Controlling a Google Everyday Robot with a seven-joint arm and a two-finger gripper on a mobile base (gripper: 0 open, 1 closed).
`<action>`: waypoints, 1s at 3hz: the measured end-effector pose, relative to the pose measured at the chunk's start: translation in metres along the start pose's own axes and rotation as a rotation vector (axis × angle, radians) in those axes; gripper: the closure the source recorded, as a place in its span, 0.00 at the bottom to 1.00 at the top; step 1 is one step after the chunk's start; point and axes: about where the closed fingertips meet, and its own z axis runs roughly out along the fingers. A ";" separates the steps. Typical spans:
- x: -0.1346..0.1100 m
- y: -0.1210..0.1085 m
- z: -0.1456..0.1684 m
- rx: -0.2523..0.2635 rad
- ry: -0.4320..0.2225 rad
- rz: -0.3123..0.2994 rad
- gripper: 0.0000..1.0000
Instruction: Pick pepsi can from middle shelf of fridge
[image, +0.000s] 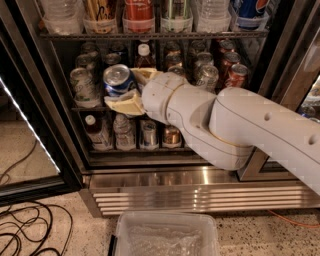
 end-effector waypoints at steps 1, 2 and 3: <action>-0.051 0.040 0.012 -0.155 -0.073 0.088 1.00; -0.056 0.052 0.016 -0.228 -0.096 0.161 1.00; -0.056 0.052 0.016 -0.228 -0.096 0.161 1.00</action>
Offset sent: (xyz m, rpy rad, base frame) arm -0.0254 0.0416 0.0218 0.0523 0.0544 0.1213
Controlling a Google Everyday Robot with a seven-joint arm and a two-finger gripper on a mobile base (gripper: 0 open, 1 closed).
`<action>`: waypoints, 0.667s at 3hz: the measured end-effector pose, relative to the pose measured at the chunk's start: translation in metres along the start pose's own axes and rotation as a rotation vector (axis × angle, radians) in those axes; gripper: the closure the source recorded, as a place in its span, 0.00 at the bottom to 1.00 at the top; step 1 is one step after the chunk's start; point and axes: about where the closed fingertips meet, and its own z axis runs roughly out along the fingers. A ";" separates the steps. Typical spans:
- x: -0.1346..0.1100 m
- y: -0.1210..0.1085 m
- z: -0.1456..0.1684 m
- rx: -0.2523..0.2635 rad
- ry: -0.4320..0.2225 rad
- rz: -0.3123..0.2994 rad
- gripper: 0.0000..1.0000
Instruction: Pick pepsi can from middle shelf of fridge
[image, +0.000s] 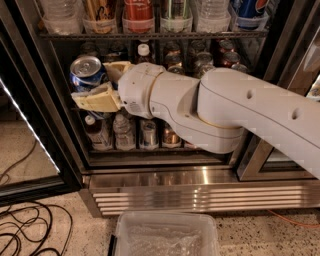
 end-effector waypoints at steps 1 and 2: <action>-0.004 -0.002 -0.004 -0.042 -0.015 0.013 1.00; -0.003 -0.030 -0.016 -0.125 -0.045 0.073 1.00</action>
Offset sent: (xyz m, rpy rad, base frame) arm -0.0139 -0.0724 0.0333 0.1834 0.1961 0.4877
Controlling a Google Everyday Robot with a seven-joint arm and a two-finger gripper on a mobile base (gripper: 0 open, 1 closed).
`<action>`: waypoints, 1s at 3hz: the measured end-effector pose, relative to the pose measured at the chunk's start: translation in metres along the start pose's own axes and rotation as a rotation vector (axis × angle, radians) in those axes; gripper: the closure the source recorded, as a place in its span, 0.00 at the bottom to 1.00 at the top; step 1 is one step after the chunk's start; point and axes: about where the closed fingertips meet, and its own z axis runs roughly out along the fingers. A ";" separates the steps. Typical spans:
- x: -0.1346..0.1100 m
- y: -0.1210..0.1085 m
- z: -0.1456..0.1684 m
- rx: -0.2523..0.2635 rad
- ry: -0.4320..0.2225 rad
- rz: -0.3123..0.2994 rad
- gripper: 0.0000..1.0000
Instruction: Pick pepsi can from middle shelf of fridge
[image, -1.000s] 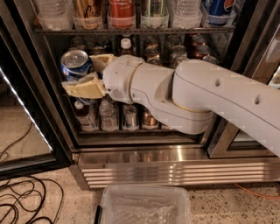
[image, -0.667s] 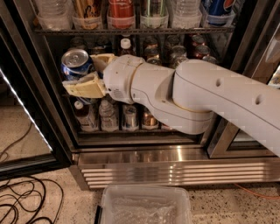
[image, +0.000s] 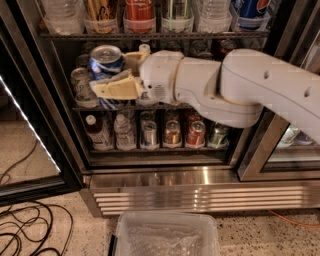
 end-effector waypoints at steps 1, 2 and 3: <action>-0.007 -0.030 -0.018 -0.088 -0.007 0.053 1.00; -0.029 -0.020 -0.035 -0.218 -0.007 0.063 1.00; -0.059 0.025 -0.056 -0.380 -0.022 0.008 1.00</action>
Offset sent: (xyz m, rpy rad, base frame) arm -0.0928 -0.0501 0.0558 -0.0253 0.1260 0.6379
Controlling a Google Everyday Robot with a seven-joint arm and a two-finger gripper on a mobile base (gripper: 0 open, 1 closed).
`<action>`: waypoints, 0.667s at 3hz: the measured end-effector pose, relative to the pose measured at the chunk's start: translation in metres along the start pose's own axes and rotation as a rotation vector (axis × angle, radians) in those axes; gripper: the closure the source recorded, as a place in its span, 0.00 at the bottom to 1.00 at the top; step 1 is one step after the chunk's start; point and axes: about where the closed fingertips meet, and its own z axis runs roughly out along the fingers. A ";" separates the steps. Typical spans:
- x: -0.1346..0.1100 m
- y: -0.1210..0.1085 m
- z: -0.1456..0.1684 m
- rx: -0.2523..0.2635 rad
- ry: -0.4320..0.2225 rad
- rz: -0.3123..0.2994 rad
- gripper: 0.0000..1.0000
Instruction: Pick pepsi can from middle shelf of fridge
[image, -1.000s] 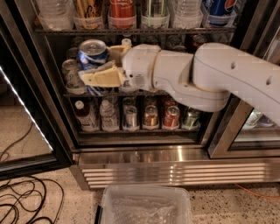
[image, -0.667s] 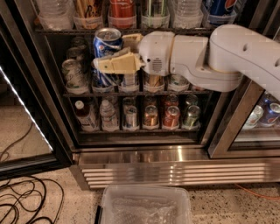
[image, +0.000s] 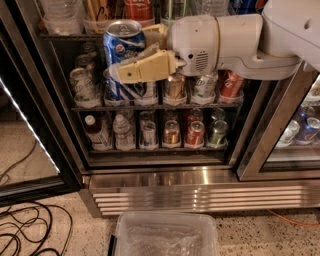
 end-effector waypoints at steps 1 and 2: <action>-0.029 0.054 -0.004 -0.147 -0.008 -0.082 1.00; -0.045 0.093 -0.016 -0.194 -0.032 -0.151 1.00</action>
Offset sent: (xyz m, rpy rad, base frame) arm -0.1421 -0.0313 0.0378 0.0181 -0.2056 0.2575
